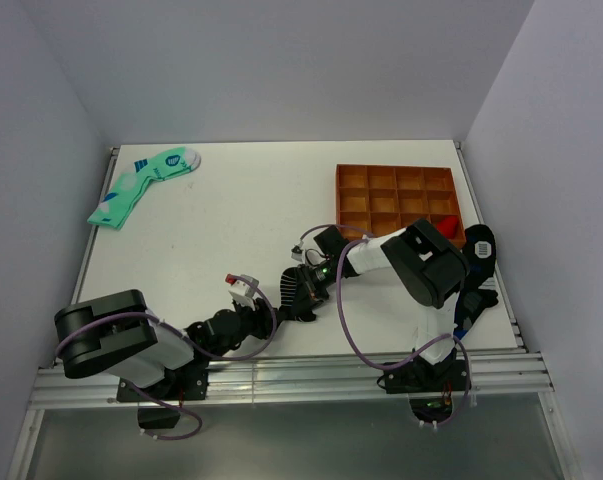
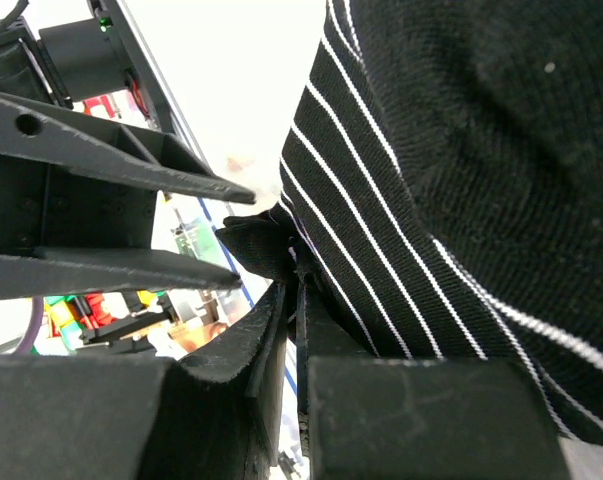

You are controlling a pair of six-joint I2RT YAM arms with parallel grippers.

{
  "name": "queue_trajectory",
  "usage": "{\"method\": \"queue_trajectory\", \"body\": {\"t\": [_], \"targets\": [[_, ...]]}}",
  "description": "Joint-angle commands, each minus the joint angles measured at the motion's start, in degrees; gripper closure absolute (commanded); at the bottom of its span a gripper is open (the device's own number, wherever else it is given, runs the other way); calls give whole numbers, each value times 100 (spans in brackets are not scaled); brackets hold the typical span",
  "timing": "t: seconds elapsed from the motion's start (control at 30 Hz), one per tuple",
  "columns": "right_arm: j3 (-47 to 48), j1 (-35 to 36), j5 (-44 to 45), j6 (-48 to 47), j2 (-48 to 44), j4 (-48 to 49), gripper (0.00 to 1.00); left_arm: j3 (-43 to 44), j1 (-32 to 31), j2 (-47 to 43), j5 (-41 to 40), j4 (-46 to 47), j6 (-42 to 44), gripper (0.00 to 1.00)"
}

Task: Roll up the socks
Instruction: Roll the sock at the center of the board.

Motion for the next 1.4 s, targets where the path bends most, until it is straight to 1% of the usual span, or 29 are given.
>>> {"method": "queue_trajectory", "body": {"t": [0.0, 0.37, 0.53, 0.67, 0.9, 1.03, 1.13, 1.17, 1.23, 1.27, 1.37], "targets": [[-131, 2, 931, -379, 55, -532, 90, -57, -20, 43, 134, 587, 191, 59], [-149, -6, 957, -493, -6, -708, 90, 119, 94, 816, 441, 1088, 296, 58], [-158, -6, 975, -511, -6, -734, 90, 93, 173, 747, 625, 1220, 358, 58], [-140, -6, 966, -528, 2, -752, 90, 224, 217, 685, 678, 852, 559, 57], [-123, -6, 984, -554, 46, -796, 90, 268, 498, 781, 854, 983, 507, 59], [-131, -6, 975, -563, 38, -787, 90, 356, 551, 860, 951, 878, 490, 66], [-140, 2, 1036, -546, 29, -761, 90, 444, 560, 939, 1021, 746, 446, 77], [-149, -6, 1071, -554, 11, -761, 90, 453, 560, 966, 1048, 694, 428, 85], [-184, -6, 1159, -537, -24, -743, 90, 506, 560, 992, 1127, 597, 367, 93], [-219, -6, 1177, -511, -67, -674, 90, 523, 560, 992, 1162, 544, 341, 99], [-281, -6, 1395, -467, -112, -594, 89, 637, 551, 940, 1206, 115, 209, 100]]}}
